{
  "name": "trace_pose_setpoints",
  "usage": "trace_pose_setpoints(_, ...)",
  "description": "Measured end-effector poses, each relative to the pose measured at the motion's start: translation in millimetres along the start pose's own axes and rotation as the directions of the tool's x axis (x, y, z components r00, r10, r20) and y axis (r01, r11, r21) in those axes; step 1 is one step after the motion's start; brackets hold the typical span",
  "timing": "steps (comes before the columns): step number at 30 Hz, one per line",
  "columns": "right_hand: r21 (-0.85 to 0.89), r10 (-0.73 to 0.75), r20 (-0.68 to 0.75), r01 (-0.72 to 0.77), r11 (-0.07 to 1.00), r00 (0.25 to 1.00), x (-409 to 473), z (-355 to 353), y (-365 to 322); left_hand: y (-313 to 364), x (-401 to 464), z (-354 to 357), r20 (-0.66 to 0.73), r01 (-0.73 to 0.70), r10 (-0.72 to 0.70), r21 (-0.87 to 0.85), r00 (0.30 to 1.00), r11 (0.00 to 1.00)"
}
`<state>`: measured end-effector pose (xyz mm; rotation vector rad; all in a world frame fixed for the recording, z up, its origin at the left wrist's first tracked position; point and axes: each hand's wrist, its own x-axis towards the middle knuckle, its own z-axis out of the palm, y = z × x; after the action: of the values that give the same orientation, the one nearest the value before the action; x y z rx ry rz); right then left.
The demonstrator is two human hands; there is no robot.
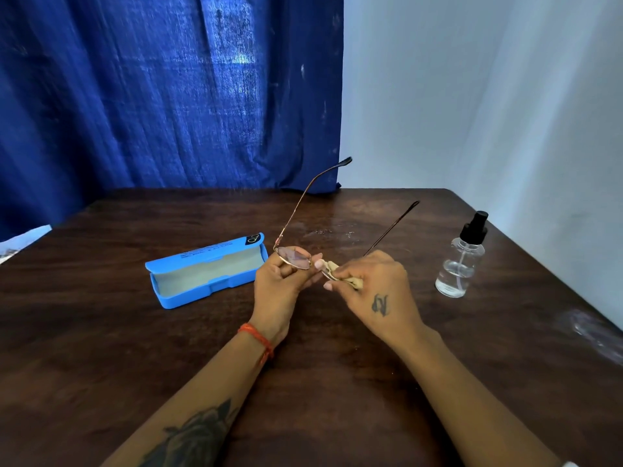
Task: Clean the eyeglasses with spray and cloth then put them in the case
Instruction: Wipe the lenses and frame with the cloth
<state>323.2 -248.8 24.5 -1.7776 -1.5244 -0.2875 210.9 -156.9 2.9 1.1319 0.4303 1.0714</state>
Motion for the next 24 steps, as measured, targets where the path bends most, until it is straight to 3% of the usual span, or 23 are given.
trace_pose_setpoints(5, -0.129, -0.041, 0.071, 0.050, 0.990, 0.997, -3, 11, -2, -1, 1, -2, 0.012, -0.063, 0.062, 0.100, 0.998, 0.993)
trace_pose_setpoints(8, -0.051, -0.048, 0.094, 0.053, 0.997, 0.994, -2, 11, -6, -1, 1, -3, 0.045, -0.053, 0.051, 0.062, 0.998, 0.997)
trace_pose_setpoints(14, 0.110, 0.025, -0.028, -0.022, 0.994, 0.999, -3, 3, -8, -2, 2, -5, 0.026, -0.025, 0.024, 0.026, 0.999, 0.999)
trace_pose_setpoints(18, 0.034, 0.089, -0.020, -0.088, 0.996, 0.996, -1, 2, -5, 0, 1, -4, 0.023, -0.031, 0.030, 0.022, 0.999, 0.999)
trace_pose_setpoints(21, -0.071, 0.049, 0.012, -0.048, 0.996, 0.999, -2, 4, -4, 1, 1, -3, 0.011, -0.036, 0.036, 0.038, 0.999, 0.999)
trace_pose_setpoints(24, -0.054, 0.022, 0.058, -0.019, 0.998, 0.998, -2, 8, -5, 2, 1, -3, -0.004, -0.039, 0.039, 0.072, 0.999, 0.997)
